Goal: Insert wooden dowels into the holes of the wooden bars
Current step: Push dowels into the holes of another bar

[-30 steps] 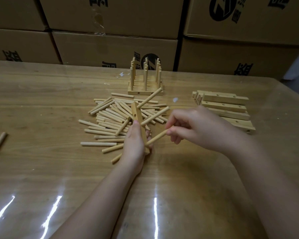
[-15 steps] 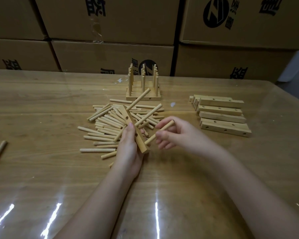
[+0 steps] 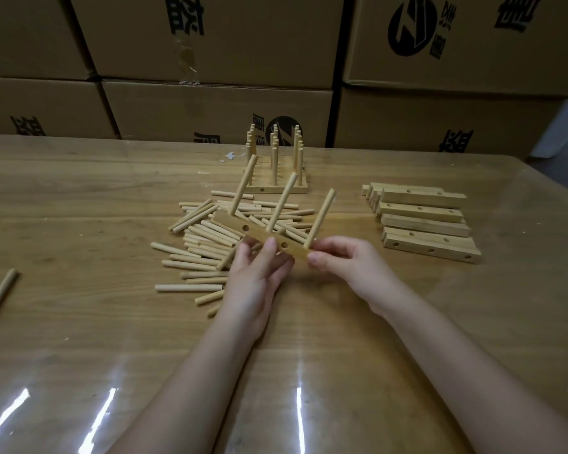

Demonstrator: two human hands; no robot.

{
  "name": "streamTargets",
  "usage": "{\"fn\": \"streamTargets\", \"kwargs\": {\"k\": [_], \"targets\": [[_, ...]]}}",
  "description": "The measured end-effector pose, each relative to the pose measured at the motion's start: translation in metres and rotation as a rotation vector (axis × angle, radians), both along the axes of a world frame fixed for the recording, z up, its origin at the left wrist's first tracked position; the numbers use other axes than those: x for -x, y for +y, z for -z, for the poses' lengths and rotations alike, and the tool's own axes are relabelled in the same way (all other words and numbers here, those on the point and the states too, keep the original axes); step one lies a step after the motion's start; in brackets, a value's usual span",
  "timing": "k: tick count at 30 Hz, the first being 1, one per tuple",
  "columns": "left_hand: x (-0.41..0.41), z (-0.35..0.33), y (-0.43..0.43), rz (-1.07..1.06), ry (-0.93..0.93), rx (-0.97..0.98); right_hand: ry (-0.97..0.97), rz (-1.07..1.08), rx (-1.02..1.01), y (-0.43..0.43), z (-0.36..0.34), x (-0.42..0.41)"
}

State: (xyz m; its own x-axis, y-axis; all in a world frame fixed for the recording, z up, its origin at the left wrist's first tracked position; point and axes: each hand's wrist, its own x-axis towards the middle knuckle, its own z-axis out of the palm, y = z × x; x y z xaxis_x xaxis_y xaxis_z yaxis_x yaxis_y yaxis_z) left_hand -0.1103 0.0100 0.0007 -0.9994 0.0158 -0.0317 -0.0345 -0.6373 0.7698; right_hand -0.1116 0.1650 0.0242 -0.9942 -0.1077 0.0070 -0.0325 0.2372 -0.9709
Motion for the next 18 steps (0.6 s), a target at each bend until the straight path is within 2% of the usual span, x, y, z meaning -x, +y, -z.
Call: {"fn": "streamTargets", "kwargs": {"k": [2,6,11,14,18], "targets": [[-0.002,0.002,0.004,-0.026,-0.004,0.185,0.040,0.068,-0.027,0.010,-0.002,0.004],[-0.006,0.001,0.010,-0.035,0.023,0.388,0.098,0.330,-0.113,0.031,0.006,0.016],[-0.011,0.000,0.012,0.034,0.080,0.574,0.187,0.624,-0.390,0.052,0.021,0.027],[-0.013,0.002,0.014,0.053,0.138,0.707,0.214,0.674,-0.544,0.056,0.028,0.029],[-0.014,0.002,0.015,0.050,0.170,0.782,0.197,0.654,-0.663,0.056,0.035,0.031]]}}
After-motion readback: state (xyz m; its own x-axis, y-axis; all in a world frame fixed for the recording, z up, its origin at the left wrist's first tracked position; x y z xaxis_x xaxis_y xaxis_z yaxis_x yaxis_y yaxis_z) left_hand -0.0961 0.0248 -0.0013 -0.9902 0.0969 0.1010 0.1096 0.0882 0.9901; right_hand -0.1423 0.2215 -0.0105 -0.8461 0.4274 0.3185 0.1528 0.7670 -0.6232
